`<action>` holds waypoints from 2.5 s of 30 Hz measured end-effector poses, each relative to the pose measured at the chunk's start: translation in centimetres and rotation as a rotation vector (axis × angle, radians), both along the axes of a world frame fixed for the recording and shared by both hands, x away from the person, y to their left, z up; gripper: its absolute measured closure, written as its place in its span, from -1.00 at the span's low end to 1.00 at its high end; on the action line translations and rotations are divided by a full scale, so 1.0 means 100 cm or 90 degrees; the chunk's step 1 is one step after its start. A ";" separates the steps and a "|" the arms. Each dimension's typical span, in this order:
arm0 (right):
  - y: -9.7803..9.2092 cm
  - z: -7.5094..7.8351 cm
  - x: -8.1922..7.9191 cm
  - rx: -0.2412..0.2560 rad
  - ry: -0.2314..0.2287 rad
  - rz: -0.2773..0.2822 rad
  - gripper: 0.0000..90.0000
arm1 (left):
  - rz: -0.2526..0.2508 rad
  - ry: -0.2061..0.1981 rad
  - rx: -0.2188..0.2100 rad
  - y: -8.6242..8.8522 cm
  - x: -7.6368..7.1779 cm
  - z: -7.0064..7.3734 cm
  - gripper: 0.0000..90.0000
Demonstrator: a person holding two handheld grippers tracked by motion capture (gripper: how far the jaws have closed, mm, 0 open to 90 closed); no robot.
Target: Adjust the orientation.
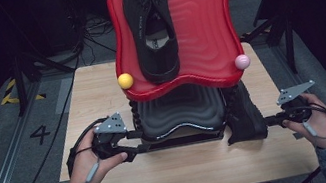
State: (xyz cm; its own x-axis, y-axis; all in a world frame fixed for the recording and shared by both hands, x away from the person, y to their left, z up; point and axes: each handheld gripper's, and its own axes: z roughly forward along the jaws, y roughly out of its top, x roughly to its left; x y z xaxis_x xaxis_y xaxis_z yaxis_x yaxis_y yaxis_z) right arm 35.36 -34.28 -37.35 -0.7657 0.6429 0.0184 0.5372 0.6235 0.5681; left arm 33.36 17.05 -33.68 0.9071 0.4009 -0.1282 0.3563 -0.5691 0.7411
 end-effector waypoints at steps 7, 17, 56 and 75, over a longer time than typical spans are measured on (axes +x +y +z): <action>0.014 -0.005 0.005 -0.020 -0.003 0.010 1.00 | -0.007 0.007 0.006 -0.001 0.001 -0.003 0.05; 0.014 -0.007 0.003 -0.038 -0.003 -0.038 1.00 | -0.012 0.018 0.000 -0.002 0.004 -0.005 0.04; -0.067 0.042 -0.014 -0.047 -0.042 -0.197 0.90 | -0.036 0.020 0.014 -0.008 0.000 -0.002 -0.01; -0.040 0.007 0.026 -0.032 0.052 -0.091 0.51 | -0.027 0.032 0.046 -0.008 -0.006 -0.010 -0.05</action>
